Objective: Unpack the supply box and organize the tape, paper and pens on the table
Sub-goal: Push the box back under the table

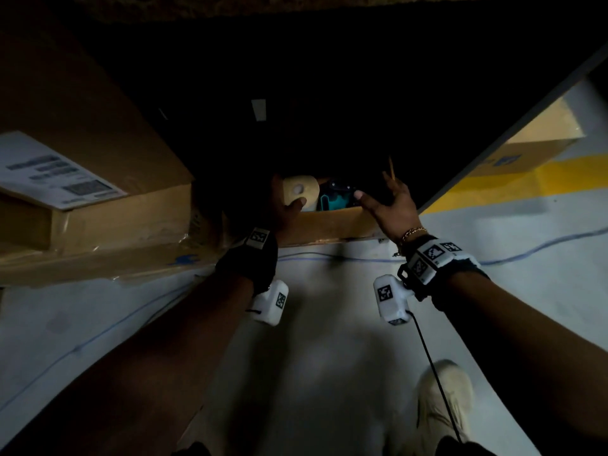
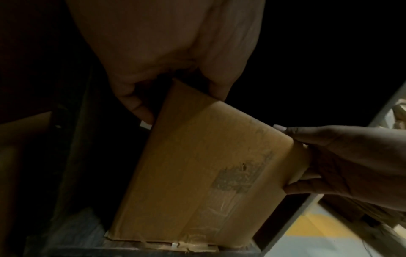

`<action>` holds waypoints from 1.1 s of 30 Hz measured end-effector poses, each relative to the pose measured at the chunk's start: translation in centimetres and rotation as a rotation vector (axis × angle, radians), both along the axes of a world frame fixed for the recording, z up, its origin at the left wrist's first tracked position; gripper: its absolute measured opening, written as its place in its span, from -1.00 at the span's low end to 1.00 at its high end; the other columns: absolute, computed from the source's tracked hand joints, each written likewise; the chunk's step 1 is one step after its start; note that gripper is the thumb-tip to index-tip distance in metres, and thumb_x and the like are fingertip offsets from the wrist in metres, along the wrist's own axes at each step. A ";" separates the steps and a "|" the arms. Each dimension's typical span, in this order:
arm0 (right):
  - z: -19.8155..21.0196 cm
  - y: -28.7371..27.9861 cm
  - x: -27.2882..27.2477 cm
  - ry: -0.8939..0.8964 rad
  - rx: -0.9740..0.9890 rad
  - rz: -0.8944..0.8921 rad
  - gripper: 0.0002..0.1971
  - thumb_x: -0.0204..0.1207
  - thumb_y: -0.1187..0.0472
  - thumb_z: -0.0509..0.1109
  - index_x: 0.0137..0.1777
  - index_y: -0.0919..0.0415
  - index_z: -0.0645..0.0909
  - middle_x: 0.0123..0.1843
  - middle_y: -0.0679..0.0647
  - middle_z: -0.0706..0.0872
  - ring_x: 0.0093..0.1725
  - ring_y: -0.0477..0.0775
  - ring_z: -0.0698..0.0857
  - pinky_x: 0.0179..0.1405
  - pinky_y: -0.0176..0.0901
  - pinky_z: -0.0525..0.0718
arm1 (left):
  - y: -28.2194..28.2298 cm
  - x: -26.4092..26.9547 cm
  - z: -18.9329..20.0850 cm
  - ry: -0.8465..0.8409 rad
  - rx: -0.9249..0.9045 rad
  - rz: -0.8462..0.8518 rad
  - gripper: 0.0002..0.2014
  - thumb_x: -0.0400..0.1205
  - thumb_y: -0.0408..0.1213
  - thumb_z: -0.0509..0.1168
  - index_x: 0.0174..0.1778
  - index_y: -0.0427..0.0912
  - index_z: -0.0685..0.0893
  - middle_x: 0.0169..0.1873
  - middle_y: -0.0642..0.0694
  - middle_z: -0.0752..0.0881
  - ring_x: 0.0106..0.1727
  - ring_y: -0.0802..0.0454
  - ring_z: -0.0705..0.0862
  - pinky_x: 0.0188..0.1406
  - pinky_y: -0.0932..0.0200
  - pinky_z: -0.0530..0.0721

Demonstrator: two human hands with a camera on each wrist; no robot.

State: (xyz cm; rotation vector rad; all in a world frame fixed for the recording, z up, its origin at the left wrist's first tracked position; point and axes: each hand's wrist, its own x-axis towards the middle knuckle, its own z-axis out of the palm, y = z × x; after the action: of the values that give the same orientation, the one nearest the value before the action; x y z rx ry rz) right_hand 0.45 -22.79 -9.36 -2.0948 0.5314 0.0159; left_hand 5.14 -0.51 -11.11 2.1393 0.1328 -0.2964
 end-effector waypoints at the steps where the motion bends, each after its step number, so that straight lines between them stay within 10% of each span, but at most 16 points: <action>1: 0.0 -0.2 0.3 0.029 -0.025 0.009 -0.17 0.44 -0.19 0.49 0.65 0.08 0.28 0.63 0.12 0.30 0.60 0.17 0.35 0.57 0.06 0.40 | -0.2 0.1 -0.1 -0.006 -0.007 0.020 -0.13 0.51 -0.10 0.42 0.65 -0.33 0.14 0.61 -0.34 0.25 0.63 -0.25 0.26 0.58 -0.08 0.26; 10: 1.2 -0.1 -0.9 0.130 -0.209 0.156 -0.24 0.54 -0.22 0.35 0.67 0.02 0.21 0.70 0.19 0.11 0.63 0.24 0.28 0.55 -0.06 0.31 | 1.1 -3.0 1.2 -0.133 0.286 -0.199 -0.09 0.52 0.34 0.02 0.70 -0.15 0.05 0.70 -0.24 -0.10 0.71 -0.18 -0.10 0.68 -0.13 -0.04; 17: 4.5 0.4 -5.6 0.263 -0.385 0.341 -0.12 0.46 -0.07 0.48 0.70 0.01 0.10 0.74 0.21 -0.06 0.52 0.36 0.46 0.49 0.05 0.48 | 3.1 -8.5 4.5 -0.019 0.534 -0.336 -0.18 0.54 0.08 0.35 0.67 -0.01 0.13 0.69 -0.18 -0.08 0.68 -0.30 0.03 0.61 -0.26 0.19; 33: 24.4 4.0 -15.9 0.077 -0.479 0.403 -0.15 0.47 -0.07 0.47 0.68 0.12 0.17 0.72 0.20 0.11 0.64 0.25 0.29 0.56 -0.04 0.36 | 6.1 -18.5 27.1 -0.316 0.639 -0.390 -0.23 0.59 0.19 0.19 0.69 0.09 0.04 0.71 -0.03 -0.09 0.68 -0.16 0.07 0.58 -0.17 0.25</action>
State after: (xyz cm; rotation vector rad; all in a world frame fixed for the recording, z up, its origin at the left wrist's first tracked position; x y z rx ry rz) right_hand -15.41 -18.79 15.00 -2.6502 0.1535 0.2216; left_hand -13.33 5.59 15.94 2.8130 -0.4325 -0.1416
